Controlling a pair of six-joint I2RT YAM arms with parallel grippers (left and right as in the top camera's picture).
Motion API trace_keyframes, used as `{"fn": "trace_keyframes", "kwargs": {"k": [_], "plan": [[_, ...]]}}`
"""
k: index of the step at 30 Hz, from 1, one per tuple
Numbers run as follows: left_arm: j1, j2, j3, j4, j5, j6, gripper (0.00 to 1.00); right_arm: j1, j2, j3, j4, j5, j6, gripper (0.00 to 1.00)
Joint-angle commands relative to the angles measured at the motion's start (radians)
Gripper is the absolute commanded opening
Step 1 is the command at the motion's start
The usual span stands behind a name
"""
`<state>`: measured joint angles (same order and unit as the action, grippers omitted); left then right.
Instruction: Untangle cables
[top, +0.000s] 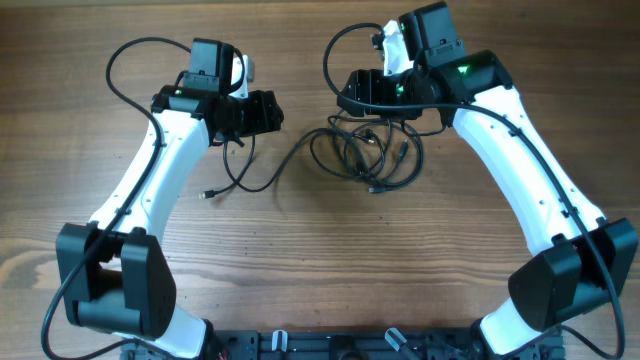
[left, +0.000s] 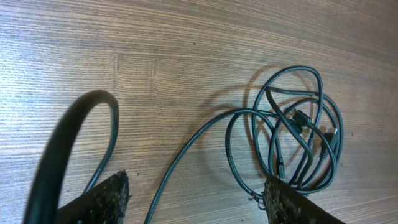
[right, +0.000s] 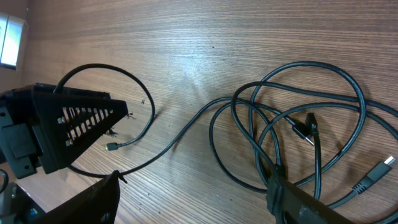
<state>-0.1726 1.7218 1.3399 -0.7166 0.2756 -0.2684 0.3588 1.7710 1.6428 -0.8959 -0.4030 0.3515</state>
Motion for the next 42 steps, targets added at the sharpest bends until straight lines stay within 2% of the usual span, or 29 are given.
{"fn": "trace_keyframes", "kwargs": {"k": [1,4,5,6,9,20,24,27,42], "plan": [[0.001,-0.038,0.016,0.003,-0.011,-0.004,0.71,0.005,0.012,-0.002,0.005,-0.002,0.034,0.77],[0.001,-0.067,0.016,-0.001,-0.003,-0.025,0.75,0.005,0.013,-0.002,0.010,-0.002,0.042,0.77],[0.001,-0.080,0.016,-0.003,0.001,-0.040,0.82,0.005,0.013,-0.002,0.012,-0.002,0.042,0.77],[0.001,-0.090,0.016,-0.006,0.013,-0.040,0.84,0.005,0.013,-0.002,0.013,-0.002,0.042,0.77],[0.001,-0.126,0.016,-0.036,0.039,-0.040,0.88,0.005,0.013,-0.002,0.012,-0.001,0.043,0.77],[0.001,-0.145,0.016,-0.103,0.073,-0.040,0.92,0.009,0.017,-0.002,-0.002,0.000,0.042,0.77],[0.005,-0.145,0.016,-0.078,0.071,-0.053,0.87,0.009,0.021,-0.002,-0.003,0.007,0.041,0.77],[0.032,-0.146,0.016,-0.038,0.072,-0.133,0.86,0.009,0.023,-0.002,-0.002,0.007,0.041,0.77],[0.164,-0.264,0.016,-0.037,0.129,-0.133,0.93,0.009,0.023,-0.002,0.021,0.006,0.044,0.77]]}}
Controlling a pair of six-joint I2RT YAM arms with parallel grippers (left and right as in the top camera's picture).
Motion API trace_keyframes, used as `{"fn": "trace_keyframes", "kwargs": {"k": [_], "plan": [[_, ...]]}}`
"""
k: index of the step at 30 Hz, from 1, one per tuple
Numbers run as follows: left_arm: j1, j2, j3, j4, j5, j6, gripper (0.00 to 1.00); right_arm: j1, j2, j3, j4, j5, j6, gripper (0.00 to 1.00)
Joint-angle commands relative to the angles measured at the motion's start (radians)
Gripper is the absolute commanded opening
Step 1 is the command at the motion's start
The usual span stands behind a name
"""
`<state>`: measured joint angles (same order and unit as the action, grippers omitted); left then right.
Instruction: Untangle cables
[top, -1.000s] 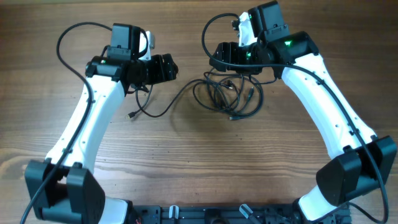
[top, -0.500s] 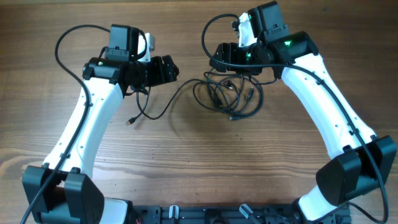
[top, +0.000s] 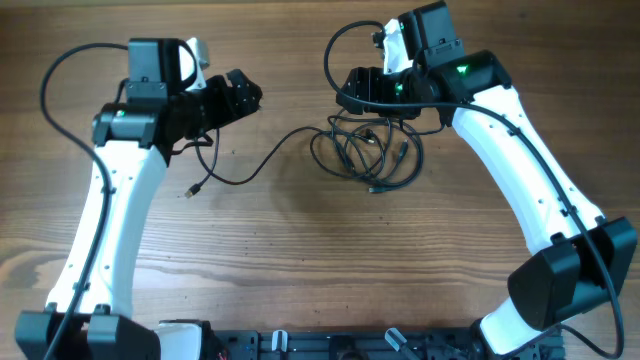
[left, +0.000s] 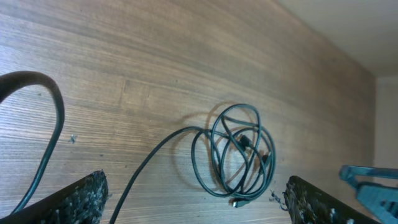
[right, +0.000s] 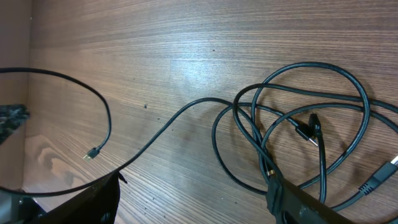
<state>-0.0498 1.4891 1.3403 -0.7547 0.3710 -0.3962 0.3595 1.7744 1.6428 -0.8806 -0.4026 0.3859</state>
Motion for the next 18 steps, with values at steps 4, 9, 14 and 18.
{"fn": "trace_keyframes", "kwargs": {"k": [4,9,14,18], "plan": [[0.078,-0.031,0.016,0.000,0.033,-0.005,0.95,0.008,0.019,-0.002,0.009,0.006,0.009,0.77],[0.082,-0.031,0.016,0.016,0.017,-0.004,0.96,0.014,0.019,-0.002,0.075,0.006,0.030,0.77],[0.127,-0.031,0.016,0.022,0.021,-0.021,0.96,0.069,0.022,-0.002,0.136,0.006,0.044,0.77],[0.137,-0.031,0.016,0.022,0.095,-0.107,0.93,0.127,0.043,-0.002,0.185,0.006,0.039,0.77]]}}
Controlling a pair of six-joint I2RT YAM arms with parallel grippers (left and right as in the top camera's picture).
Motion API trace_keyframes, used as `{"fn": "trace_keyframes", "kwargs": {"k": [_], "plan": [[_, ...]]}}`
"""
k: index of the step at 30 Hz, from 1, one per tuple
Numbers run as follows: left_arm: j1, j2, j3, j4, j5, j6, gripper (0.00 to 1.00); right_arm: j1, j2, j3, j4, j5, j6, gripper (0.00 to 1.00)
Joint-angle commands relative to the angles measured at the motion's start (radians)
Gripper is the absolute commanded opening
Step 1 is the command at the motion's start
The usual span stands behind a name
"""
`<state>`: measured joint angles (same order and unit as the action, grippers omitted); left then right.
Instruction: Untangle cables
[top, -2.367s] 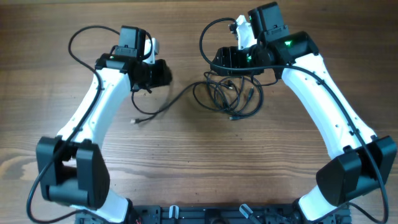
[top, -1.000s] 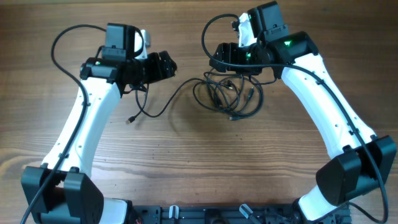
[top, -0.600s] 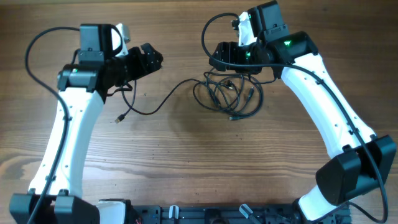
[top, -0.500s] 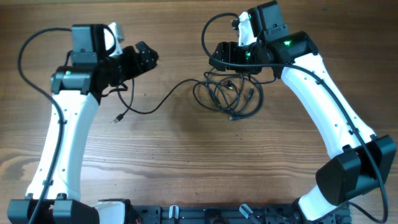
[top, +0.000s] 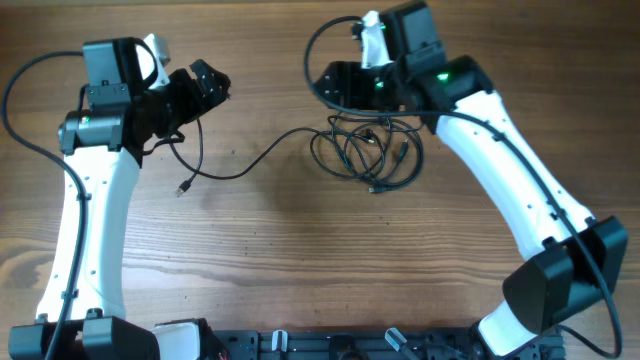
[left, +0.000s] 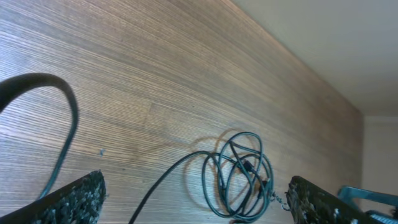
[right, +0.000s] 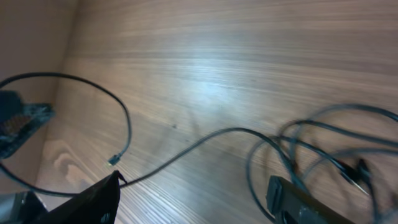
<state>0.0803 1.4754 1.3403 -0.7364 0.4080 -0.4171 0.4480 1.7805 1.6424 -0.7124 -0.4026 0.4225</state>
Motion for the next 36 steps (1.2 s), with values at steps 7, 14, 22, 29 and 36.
{"fn": "trace_keyframes", "kwargs": {"k": [7,14,22,29,36], "plan": [[-0.053,-0.006,0.016,-0.093,-0.146,-0.023,0.85,0.030,0.043,-0.002,0.008,0.006,-0.034,0.77],[-0.273,0.098,0.016,-0.257,-0.522,0.052,0.87,-0.087,0.043,-0.002,-0.028,-0.027,-0.031,0.77],[-0.397,0.163,0.016,-0.277,-0.858,0.151,0.89,-0.128,0.043,-0.002,-0.074,-0.105,-0.090,0.77],[-0.397,0.163,0.016,-0.247,-1.196,0.025,0.88,-0.127,0.043,-0.002,-0.086,-0.104,-0.084,0.77],[-0.376,0.163,0.016,-0.230,-0.745,0.110,0.91,-0.127,0.043,-0.002,-0.085,-0.104,-0.087,0.78]]}}
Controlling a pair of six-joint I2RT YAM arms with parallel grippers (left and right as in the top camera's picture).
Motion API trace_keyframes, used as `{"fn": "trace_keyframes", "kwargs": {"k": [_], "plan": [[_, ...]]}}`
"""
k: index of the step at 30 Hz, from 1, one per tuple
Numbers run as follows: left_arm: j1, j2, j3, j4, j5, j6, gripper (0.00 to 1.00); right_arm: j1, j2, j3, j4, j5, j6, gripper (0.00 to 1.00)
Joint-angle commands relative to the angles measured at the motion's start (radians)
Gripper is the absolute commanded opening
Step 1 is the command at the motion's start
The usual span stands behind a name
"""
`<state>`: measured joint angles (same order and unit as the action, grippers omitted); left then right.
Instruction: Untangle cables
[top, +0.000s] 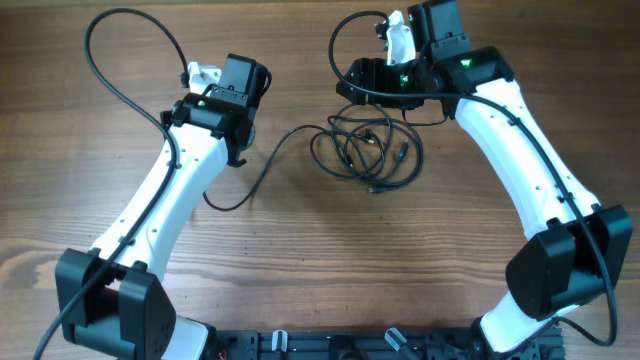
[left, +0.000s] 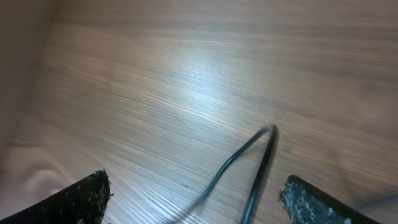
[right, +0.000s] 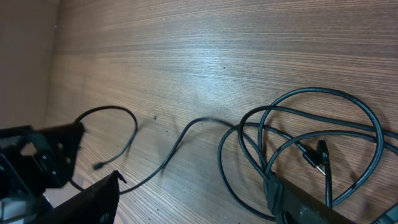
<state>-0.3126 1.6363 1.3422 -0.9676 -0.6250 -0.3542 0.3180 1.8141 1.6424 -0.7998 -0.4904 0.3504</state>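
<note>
A knot of dark cables (top: 368, 152) lies at the table's middle right, also seen as cable loops (right: 311, 143). One loose tail (top: 262, 168) curves left from it and ends in a small plug (right: 98, 165). My left gripper (top: 241, 148) points down beside that tail, open; in the blurred left wrist view a cable bend (left: 261, 158) lies between the wide-apart fingers of the left gripper (left: 199, 208). My right gripper (top: 372, 80) hovers open at the knot's far edge. In its own view the right gripper (right: 193, 205) has its right finger (right: 311, 205) against a strand.
The wooden table (top: 320, 270) carries nothing else. The left arm's own thick cable (top: 110, 40) arches over the far left. Both arm bases stand at the near edge. The left gripper (right: 37, 163) shows at the left of the right wrist view.
My left gripper has come back from the far left to the tail beside the knot and now points down over it. The tail lies slack closer to the knot. The right gripper shifted slightly right.
My left gripper was first open near the tail, left of the knot. Then it stood further left with the tail stretched out longer, then further left still. Now it is back by the tail. The right gripper stayed open over the knot's far side throughout.
</note>
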Motion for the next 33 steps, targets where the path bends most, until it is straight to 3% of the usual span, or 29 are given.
{"fn": "trace_keyframes", "kwargs": {"k": [1,3,9,15,23,31,33], "plan": [[0.030,0.002,0.014,-0.002,0.387,0.059,0.91,0.003,0.010,-0.002,0.002,-0.016,-0.021,0.78],[0.061,-0.004,0.015,0.002,0.496,0.057,0.89,0.006,0.010,-0.002,0.002,-0.016,-0.037,0.78],[0.244,-0.105,0.142,-0.010,0.615,0.002,0.91,0.040,0.014,-0.002,0.045,-0.020,-0.039,0.78],[0.465,-0.216,0.195,-0.006,0.617,-0.003,0.93,0.158,0.061,-0.002,0.175,-0.097,-0.007,0.78],[0.674,-0.184,0.195,-0.018,0.618,-0.002,0.99,0.396,0.171,-0.002,0.346,-0.096,0.049,0.78],[0.703,-0.183,0.193,-0.053,0.617,-0.002,1.00,0.549,0.325,-0.002,0.525,-0.026,0.143,0.75],[0.703,-0.182,0.193,-0.055,0.617,-0.002,1.00,0.565,0.339,-0.002,0.584,-0.021,0.175,0.70]]}}
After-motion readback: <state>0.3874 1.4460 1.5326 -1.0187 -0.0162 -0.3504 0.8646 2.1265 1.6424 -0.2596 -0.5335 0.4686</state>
